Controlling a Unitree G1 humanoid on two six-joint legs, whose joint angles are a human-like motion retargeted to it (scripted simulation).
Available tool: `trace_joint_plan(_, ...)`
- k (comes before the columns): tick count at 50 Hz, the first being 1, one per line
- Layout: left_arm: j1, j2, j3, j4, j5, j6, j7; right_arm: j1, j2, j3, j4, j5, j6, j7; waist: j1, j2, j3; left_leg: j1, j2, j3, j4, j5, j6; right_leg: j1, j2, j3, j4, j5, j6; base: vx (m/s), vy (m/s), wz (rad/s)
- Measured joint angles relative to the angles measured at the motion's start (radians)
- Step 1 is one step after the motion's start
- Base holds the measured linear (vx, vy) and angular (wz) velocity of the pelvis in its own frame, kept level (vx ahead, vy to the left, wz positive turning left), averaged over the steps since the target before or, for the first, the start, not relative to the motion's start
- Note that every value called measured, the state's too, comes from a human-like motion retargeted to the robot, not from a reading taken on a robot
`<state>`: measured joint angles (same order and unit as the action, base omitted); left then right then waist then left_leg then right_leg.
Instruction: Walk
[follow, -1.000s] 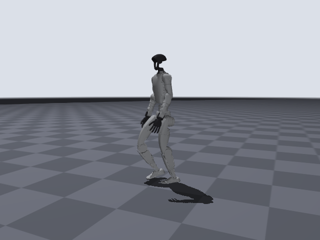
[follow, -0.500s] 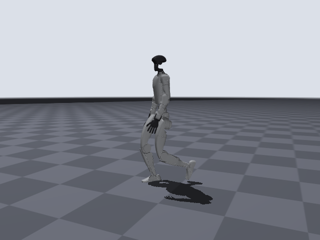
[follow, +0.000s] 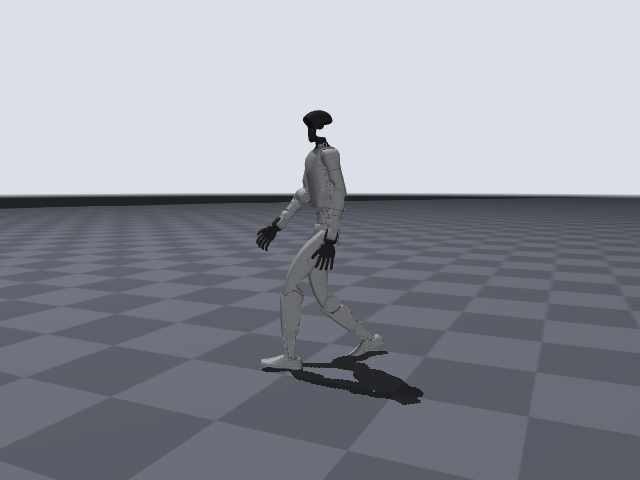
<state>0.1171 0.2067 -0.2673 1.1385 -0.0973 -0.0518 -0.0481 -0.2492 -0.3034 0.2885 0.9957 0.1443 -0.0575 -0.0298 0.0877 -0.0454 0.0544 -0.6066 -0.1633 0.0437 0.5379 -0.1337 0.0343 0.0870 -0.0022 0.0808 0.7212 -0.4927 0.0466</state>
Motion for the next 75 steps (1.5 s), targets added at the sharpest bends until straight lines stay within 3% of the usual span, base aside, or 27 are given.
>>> trace_joint_plan(2, -0.006, -0.001, 0.003, 0.023, -0.016, 0.004, -0.016, 0.007, 0.013, 0.003, 0.023, 0.004, 0.007, 0.021, 0.009, -0.029, -0.004, 0.013, -0.044, 0.007, 0.053, -0.005, 0.033, -0.015, -0.033, 0.024, 0.110, 0.101, 0.045, 0.78, 0.12, -0.28)
trace_joint_plan(5, -0.013, -0.001, 0.008, 0.037, -0.030, 0.008, -0.033, 0.029, 0.034, 0.012, 0.057, 0.005, 0.017, 0.060, -0.001, -0.069, -0.012, 0.059, -0.114, 0.006, 0.079, -0.049, 0.093, -0.086, -0.068, 0.061, 0.316, 0.357, 0.132, 0.78, 0.12, -0.07)
trace_joint_plan(8, -0.029, 0.014, 0.007, 0.019, -0.030, 0.012, -0.036, 0.046, 0.048, 0.021, 0.085, -0.003, 0.028, 0.085, -0.026, -0.075, -0.013, 0.139, -0.149, -0.014, 0.062, -0.103, 0.133, -0.208, -0.096, 0.057, 0.512, 0.498, 0.145, 0.77, 0.11, 0.02)
trace_joint_plan(12, -0.068, 0.045, -0.001, -0.022, -0.035, 0.018, -0.021, 0.073, 0.057, 0.024, 0.113, -0.008, 0.035, 0.083, -0.063, -0.054, -0.002, 0.292, -0.167, -0.060, -0.013, -0.155, 0.144, -0.401, -0.171, -0.004, 0.670, 0.364, 0.042, 0.74, 0.10, 0.03)
trace_joint_plan(17, -0.136, 0.084, 0.012, -0.093, -0.070, 0.012, 0.020, 0.117, 0.059, 0.004, 0.142, 0.001, 0.036, 0.053, -0.130, -0.008, 0.029, 0.519, -0.149, -0.148, -0.133, -0.204, 0.125, -0.594, -0.198, -0.093, 0.564, 0.218, -0.022, 0.73, 0.05, 0.31)
trace_joint_plan(20, -0.184, 0.103, 0.021, -0.132, -0.093, -0.005, 0.048, 0.147, 0.063, -0.019, 0.169, 0.004, 0.038, 0.032, -0.172, 0.017, 0.051, 0.636, -0.124, -0.196, -0.172, -0.245, 0.113, -0.663, -0.174, -0.138, 0.359, 0.224, 0.002, 0.74, -0.02, 0.46)
trace_joint_plan(26, -0.276, 0.122, 0.036, -0.174, -0.112, -0.040, 0.086, 0.194, 0.072, -0.060, 0.239, -0.002, 0.048, 0.006, -0.223, 0.066, 0.070, 0.784, -0.055, -0.242, -0.179, -0.312, 0.069, -0.692, -0.054, -0.170, -0.191, 0.397, 0.119, 0.76, -0.06, 0.26)
trace_joint_plan(30, -0.278, 0.103, 0.039, -0.183, -0.118, -0.049, 0.102, 0.245, 0.083, -0.087, 0.276, 0.004, 0.058, -0.013, -0.237, 0.082, 0.049, 0.815, -0.037, -0.259, -0.061, -0.319, 0.027, -0.717, -0.008, -0.175, -0.176, 0.454, 0.110, 0.81, -0.09, 0.20)
trace_joint_plan(33, -0.267, 0.066, 0.035, -0.155, -0.135, -0.044, 0.096, 0.254, 0.078, -0.104, 0.312, 0.030, 0.068, -0.024, -0.254, 0.136, 0.049, 0.813, -0.008, -0.307, 0.101, -0.196, -0.062, -0.706, 0.049, -0.201, -0.071, 0.463, 0.052, 0.82, -0.10, 0.13)
trace_joint_plan(37, -0.227, 0.015, 0.002, -0.110, -0.120, -0.029, 0.075, 0.259, 0.072, -0.109, 0.315, 0.059, 0.070, -0.033, -0.249, 0.192, 0.036, 0.701, 0.007, -0.314, 0.405, 0.135, -0.236, -0.665, 0.121, -0.208, 0.000, 0.370, -0.049, 0.78, -0.06, -0.17)
trace_joint_plan(39, -0.217, 0.000, -0.018, -0.092, -0.101, -0.015, 0.059, 0.243, 0.065, -0.107, 0.304, 0.070, 0.070, -0.036, -0.237, 0.198, 0.031, 0.602, 0.013, -0.277, 0.563, 0.235, -0.274, -0.632, 0.140, -0.194, 0.009, 0.316, -0.080, 0.75, -0.02, -0.24)
trace_joint_plan(40, -0.213, -0.007, -0.028, -0.083, -0.090, -0.008, 0.052, 0.233, 0.063, -0.105, 0.298, 0.075, 0.069, -0.039, -0.229, 0.197, 0.028, 0.544, 0.022, -0.249, 0.641, 0.256, -0.271, -0.614, 0.148, -0.186, 0.011, 0.289, -0.091, 0.73, -0.02, -0.21)
trace_joint_plan(42, -0.199, -0.018, -0.047, -0.068, -0.067, 0.004, 0.045, 0.212, 0.062, -0.094, 0.280, 0.078, 0.064, -0.052, -0.208, 0.188, 0.019, 0.418, 0.065, -0.187, 0.771, 0.202, -0.207, -0.571, 0.156, -0.172, 0.006, 0.242, -0.100, 0.72, -0.03, -0.19)
trace_joint_plan(45, -0.179, -0.027, -0.058, -0.048, -0.038, 0.014, 0.036, 0.172, 0.061, -0.074, 0.237, 0.069, 0.052, -0.064, -0.166, 0.167, 0.008, 0.240, 0.139, -0.105, 0.876, 0.034, -0.086, -0.490, 0.168, -0.144, -0.030, 0.186, -0.099, 0.70, -0.03, -0.33)
trace_joint_plan(48, -0.157, -0.030, -0.054, -0.029, -0.029, 0.017, 0.032, 0.122, 0.053, -0.055, 0.175, 0.056, 0.035, -0.063, -0.119, 0.144, 0.014, 0.118, 0.173, -0.050, 0.814, -0.082, -0.023, -0.383, 0.174, -0.102, -0.085, 0.140, -0.091, 0.70, -0.02, -0.53)
trace_joint_plan(52, -0.121, -0.036, -0.040, -0.004, -0.031, 0.013, 0.029, 0.061, 0.039, -0.032, 0.083, 0.049, 0.010, -0.061, -0.074, 0.115, 0.031, 0.035, 0.164, -0.004, 0.531, -0.132, -0.014, -0.242, 0.157, -0.045, -0.143, 0.083, -0.080, 0.70, -0.01, -0.51)
trace_joint_plan(58, -0.089, -0.047, -0.021, 0.038, 0.000, 0.011, 0.029, -0.012, 0.022, -0.003, -0.015, 0.018, -0.012, -0.055, -0.050, 0.066, 0.032, 0.053, 0.068, 0.014, -0.104, 0.005, -0.067, -0.104, 0.085, -0.017, -0.159, 0.013, -0.054, 0.70, 0.01, -0.17)
trace_joint_plan(62, -0.054, -0.060, -0.023, 0.058, 0.012, 0.010, 0.035, -0.005, 0.031, 0.016, -0.038, -0.003, -0.021, -0.053, -0.050, 0.039, 0.000, 0.027, 0.024, 0.030, -0.144, 0.017, -0.041, -0.084, 0.052, -0.015, -0.044, -0.003, -0.020, 0.74, 0.04, -0.12)
trace_joint_plan(66, -0.050, -0.060, -0.021, 0.096, 0.002, 0.016, 0.027, 0.021, 0.052, 0.031, -0.009, -0.011, -0.013, -0.030, -0.049, -0.020, -0.019, 0.020, -0.037, 0.064, 0.007, -0.009, 0.036, -0.086, 0.009, 0.031, 0.159, 0.088, 0.059, 0.79, 0.07, -0.22)
trace_joint_plan(70, -0.084, -0.046, -0.004, 0.130, -0.020, 0.023, 0.019, 0.050, 0.082, 0.043, 0.062, -0.017, 0.007, 0.023, -0.068, -0.071, -0.022, 0.063, -0.102, 0.063, 0.111, -0.106, 0.124, -0.160, -0.005, 0.081, 0.420, 0.357, 0.174, 0.79, 0.08, -0.11)
trace_joint_plan(72, -0.107, -0.031, 0.003, 0.126, -0.029, 0.026, 0.025, 0.063, 0.093, 0.048, 0.095, -0.027, 0.017, 0.044, -0.087, -0.079, -0.022, 0.111, -0.120, 0.047, 0.112, -0.148, 0.150, -0.230, -0.012, 0.082, 0.532, 0.444, 0.190, 0.76, 0.07, 0.03)
trace_joint_plan(75, -0.145, -0.007, 0.012, 0.103, -0.046, 0.028, 0.047, 0.089, 0.102, 0.052, 0.132, -0.040, 0.029, 0.055, -0.114, -0.078, -0.016, 0.213, -0.136, 0.019, 0.074, -0.197, 0.165, -0.352, -0.056, 0.053, 0.653, 0.414, 0.135, 0.73, 0.07, 0.00)
